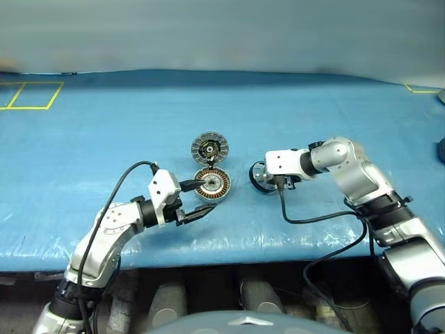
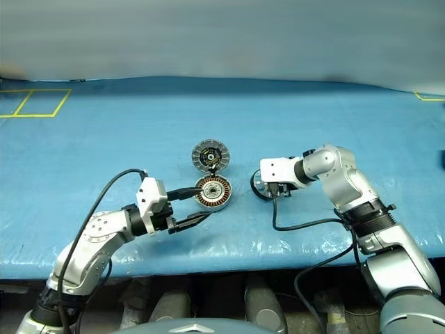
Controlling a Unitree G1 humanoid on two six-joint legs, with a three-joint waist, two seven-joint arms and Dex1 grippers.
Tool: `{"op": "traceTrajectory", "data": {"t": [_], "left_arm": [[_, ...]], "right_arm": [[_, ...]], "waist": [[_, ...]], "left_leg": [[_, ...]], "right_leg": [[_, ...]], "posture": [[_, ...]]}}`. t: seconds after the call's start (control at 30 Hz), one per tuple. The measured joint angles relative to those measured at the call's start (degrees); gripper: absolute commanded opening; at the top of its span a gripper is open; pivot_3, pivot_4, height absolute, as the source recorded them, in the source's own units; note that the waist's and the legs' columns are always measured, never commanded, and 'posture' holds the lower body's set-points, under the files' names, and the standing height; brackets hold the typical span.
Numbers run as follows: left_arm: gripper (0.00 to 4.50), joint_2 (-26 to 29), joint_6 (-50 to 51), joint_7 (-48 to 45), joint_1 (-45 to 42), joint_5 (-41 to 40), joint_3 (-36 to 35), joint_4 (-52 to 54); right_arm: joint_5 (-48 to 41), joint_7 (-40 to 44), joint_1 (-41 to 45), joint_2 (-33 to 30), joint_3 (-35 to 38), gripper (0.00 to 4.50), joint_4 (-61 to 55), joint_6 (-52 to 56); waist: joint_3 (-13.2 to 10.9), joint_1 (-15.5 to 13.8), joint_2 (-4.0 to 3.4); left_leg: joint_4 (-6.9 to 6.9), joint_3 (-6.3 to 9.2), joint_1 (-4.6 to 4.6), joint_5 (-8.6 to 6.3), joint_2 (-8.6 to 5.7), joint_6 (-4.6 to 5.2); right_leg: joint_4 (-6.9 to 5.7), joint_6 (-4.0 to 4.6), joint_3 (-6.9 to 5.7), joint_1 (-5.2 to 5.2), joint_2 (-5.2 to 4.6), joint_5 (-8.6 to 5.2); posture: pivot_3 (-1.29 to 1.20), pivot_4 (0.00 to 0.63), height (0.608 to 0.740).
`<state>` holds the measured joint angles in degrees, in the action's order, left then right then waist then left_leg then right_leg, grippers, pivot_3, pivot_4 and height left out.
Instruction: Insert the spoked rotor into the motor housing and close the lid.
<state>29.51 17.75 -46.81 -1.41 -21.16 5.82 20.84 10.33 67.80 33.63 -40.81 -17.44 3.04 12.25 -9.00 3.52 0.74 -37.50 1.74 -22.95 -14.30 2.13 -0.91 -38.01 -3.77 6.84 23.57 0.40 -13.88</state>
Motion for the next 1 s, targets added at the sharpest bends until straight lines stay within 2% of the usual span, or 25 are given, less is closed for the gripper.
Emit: {"op": "traceTrajectory", "data": {"t": [0.07, 0.23, 0.37, 0.6, 1.0], "left_arm": [[3.31, 0.1, -0.1, 0.8, 0.9, -0.2, -2.0, 0.1], [3.31, 0.1, -0.4, 2.5, 3.1, -0.4, -5.8, 0.3], [3.31, 0.6, -0.2, 3.0, 3.7, -0.7, -8.3, 0.2], [3.31, 2.5, 0.9, 2.6, 2.8, -1.5, -9.3, -0.7], [3.31, 2.1, 0.8, 3.0, 2.9, -1.5, -8.5, -0.6]], "right_arm": [[-3.6, -2.0, -4.0, 1.0, 4.0, 1.42, -7.3, 4.2], [-12.8, -8.9, -12.4, 8.4, 10.7, 1.42, -20.7, 14.9], [-16.7, -15.0, -16.0, 14.4, 10.9, 1.42, -25.9, 19.4], [-16.8, -19.6, -15.6, 18.1, 4.8, 1.42, -23.3, 19.5], [-14.6, -19.0, -9.1, 15.6, -0.5, 1.42, -14.9, 15.1]], "waist": [[0.0, -0.1, 0.0], [0.0, -0.1, 0.01], [0.0, 0.0, -0.01], [0.0, 0.1, 0.0], [0.0, 0.1, -0.01]], "left_leg": [[0.01, 0.04, 0.0, 0.0, 0.0, 0.0], [-0.07, 0.04, 0.01, 0.0, 0.01, 0.0], [-0.13, 0.02, 0.01, 0.01, 0.0, -0.02], [-0.18, 0.0, 0.02, 0.02, 0.0, -0.04], [-0.08, 0.0, 0.0, 0.02, 0.0, -0.04]], "right_leg": [[0.0, 0.0, -0.03, -0.02, 0.01, 0.0], [-0.03, -0.01, -0.02, -0.05, 0.03, -0.01], [-0.07, -0.06, -0.01, -0.05, 0.04, 0.01], [-0.08, -0.13, -0.01, -0.04, 0.04, 0.02], [-0.05, -0.05, -0.01, 0.0, 0.04, 0.02]], "posture": [[0.0, 0.15, 0.74], [0.0, 0.15, 0.74], [0.0, 0.15, 0.74], [0.0, 0.15, 0.74], [0.0, 0.15, 0.74]]}}
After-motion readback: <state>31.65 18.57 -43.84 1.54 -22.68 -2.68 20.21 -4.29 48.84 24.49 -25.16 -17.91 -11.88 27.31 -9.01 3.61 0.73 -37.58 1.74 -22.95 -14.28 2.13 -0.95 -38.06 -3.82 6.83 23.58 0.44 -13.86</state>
